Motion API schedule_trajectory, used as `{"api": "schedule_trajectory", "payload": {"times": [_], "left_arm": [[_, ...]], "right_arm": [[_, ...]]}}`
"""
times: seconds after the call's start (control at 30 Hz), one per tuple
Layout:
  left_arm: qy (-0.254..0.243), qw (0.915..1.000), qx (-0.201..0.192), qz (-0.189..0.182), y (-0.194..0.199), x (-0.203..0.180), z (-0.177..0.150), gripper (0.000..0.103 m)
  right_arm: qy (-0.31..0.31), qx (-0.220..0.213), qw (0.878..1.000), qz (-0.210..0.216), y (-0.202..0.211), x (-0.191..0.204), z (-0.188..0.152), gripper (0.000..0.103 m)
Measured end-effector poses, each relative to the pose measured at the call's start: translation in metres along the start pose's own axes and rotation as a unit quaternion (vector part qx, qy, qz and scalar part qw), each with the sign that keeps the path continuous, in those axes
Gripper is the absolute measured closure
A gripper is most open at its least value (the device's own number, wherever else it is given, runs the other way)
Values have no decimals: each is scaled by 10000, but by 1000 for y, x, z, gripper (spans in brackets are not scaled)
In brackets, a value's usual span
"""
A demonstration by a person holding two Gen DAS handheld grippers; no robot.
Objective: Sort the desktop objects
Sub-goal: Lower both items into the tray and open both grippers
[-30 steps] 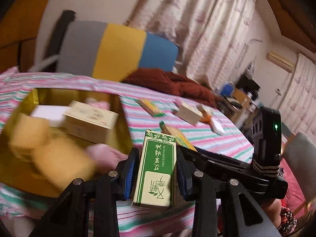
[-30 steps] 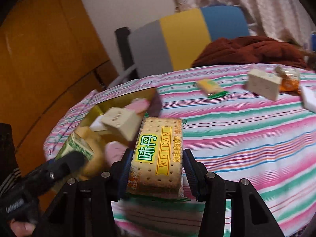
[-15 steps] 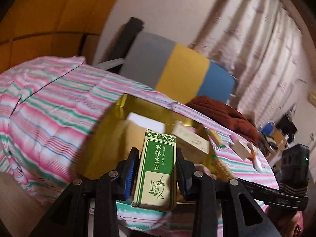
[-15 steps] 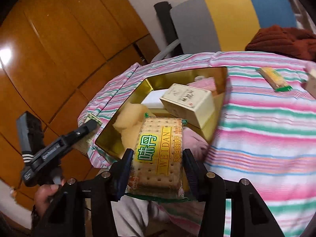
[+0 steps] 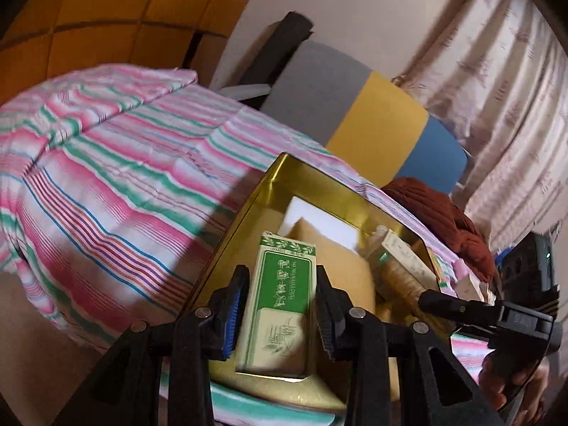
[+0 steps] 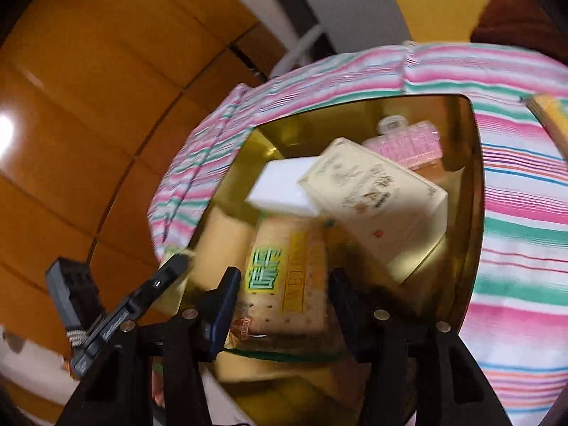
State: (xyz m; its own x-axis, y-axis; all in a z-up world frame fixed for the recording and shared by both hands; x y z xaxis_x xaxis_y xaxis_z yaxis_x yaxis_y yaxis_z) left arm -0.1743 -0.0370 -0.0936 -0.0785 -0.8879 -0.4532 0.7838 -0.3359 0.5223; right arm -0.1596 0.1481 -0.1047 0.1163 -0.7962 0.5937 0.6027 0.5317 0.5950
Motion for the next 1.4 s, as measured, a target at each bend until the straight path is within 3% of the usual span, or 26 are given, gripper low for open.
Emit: {"api": "schedule_trajectory", "payload": {"times": [0.07, 0.13, 0.2, 0.27, 0.3, 0.33, 0.4, 0.67, 0.87, 1.03, 1.23, 1.33, 1.4], "left_arm": [[76, 9999, 93, 118, -9, 1, 0, 55], [110, 9997, 145, 173, -13, 0, 1, 47], [182, 9997, 164, 81, -9, -3, 1, 46], [239, 9996, 90, 106, -2, -2, 2, 45], [225, 9997, 76, 79, -1, -4, 2, 45], [210, 9997, 61, 52, 1, -6, 1, 45], [182, 9998, 31, -3, 4, -9, 0, 45], [68, 9997, -87, -222, 18, -25, -5, 45], [-45, 9993, -101, -360, 26, -40, -11, 45], [-286, 9986, -140, -413, 32, -56, -10, 45], [-543, 9965, -17, -634, 27, -87, -18, 45], [-787, 9938, 99, -774, 22, -110, -29, 45], [-942, 9915, 178, -883, 20, -125, -37, 45]], "right_arm": [[-77, -152, 9999, 9, 4, -1, 5, 48], [-6, -418, 9991, 10, 17, 4, 9, 35], [323, -762, 9964, -162, 37, 9, 11, 30], [685, -1041, 9915, -369, 57, 14, 9, 32], [863, -1085, 9893, -444, 62, 16, 7, 44], [1073, -1061, 9872, -518, 67, 19, 1, 63], [1222, -933, 9866, -552, 70, 21, -10, 72], [743, -426, 9954, -435, 35, 1, -30, 72], [993, -650, 9890, -883, 20, -7, -17, 74], [776, -1066, 9888, -696, 57, -13, -14, 74], [581, -1471, 9841, -806, 101, -32, -18, 72], [497, -1598, 9804, -1041, 119, -49, -23, 57], [391, -1645, 9784, -1193, 128, -64, -28, 56]]}}
Point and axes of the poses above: each gripper's, at about its wrist camera, not at the fingertips, and y roughly against the way its jaws point, x to its left, z to its top, the point moved 9 cm from there along -y, roughly the way its jaws point, and after that the axes turned 8 degrees about -x, right-handed, at the moved point
